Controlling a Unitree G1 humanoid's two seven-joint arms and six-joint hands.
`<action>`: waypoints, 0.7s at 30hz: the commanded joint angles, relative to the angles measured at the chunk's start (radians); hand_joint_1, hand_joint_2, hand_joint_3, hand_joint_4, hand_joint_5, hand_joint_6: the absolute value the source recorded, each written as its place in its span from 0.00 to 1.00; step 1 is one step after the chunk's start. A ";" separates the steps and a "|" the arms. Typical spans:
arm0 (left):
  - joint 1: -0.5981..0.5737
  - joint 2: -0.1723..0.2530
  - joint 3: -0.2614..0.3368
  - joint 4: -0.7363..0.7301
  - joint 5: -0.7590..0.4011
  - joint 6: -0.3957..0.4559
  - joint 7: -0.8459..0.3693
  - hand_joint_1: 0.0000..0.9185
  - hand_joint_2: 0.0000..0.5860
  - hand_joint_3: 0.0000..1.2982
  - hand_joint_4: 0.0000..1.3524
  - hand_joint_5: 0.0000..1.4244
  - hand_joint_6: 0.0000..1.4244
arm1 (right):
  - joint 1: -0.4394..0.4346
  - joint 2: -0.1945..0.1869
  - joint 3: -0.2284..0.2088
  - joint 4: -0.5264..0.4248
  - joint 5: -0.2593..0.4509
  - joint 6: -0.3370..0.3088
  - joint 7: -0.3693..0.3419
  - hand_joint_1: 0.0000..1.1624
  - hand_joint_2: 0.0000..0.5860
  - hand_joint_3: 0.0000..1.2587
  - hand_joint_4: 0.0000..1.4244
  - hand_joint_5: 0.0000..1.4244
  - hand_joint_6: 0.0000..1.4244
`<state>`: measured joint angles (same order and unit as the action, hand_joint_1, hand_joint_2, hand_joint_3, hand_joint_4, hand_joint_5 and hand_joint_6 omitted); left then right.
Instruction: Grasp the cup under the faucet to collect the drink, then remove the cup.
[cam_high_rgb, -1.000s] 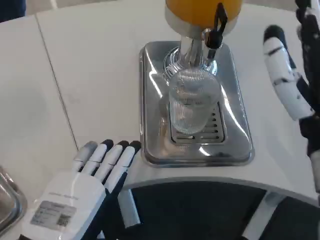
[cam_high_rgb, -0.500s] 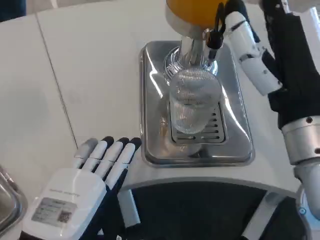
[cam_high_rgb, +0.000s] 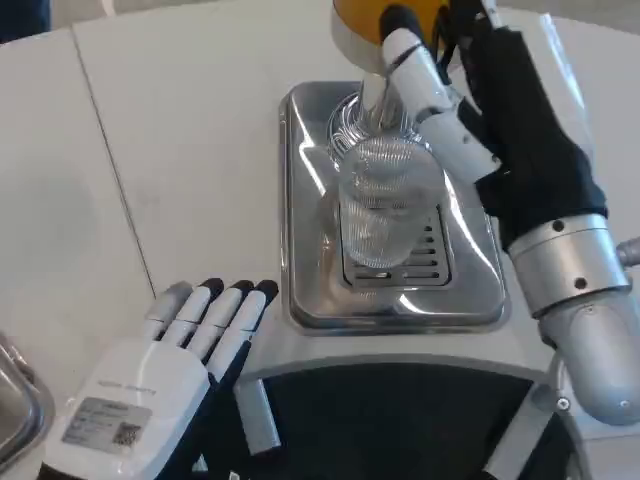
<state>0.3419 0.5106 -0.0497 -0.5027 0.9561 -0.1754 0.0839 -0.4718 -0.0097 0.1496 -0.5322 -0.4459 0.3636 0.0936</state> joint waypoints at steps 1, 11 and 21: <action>0.005 -0.005 0.008 0.015 -0.001 -0.002 -0.003 0.01 0.08 0.00 0.00 0.00 0.00 | 0.026 -0.003 0.028 0.025 0.009 -0.019 -0.008 0.18 0.87 0.00 0.00 0.00 0.00; -0.008 -0.005 0.007 0.030 -0.013 -0.008 0.002 0.01 0.08 0.00 0.00 0.00 0.00 | 0.018 -0.025 0.045 0.031 0.014 -0.003 0.023 0.18 0.87 0.00 0.00 0.00 0.00; -0.024 -0.008 0.010 0.063 -0.025 -0.007 0.011 0.01 0.09 0.00 0.00 0.00 0.00 | -0.025 -0.083 0.060 0.013 -0.012 0.068 0.102 0.05 0.82 0.00 0.00 0.00 0.00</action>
<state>0.3157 0.5102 -0.0478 -0.4529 0.9452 -0.1759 0.0843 -0.4911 -0.0739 0.1903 -0.5178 -0.4504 0.3928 0.1567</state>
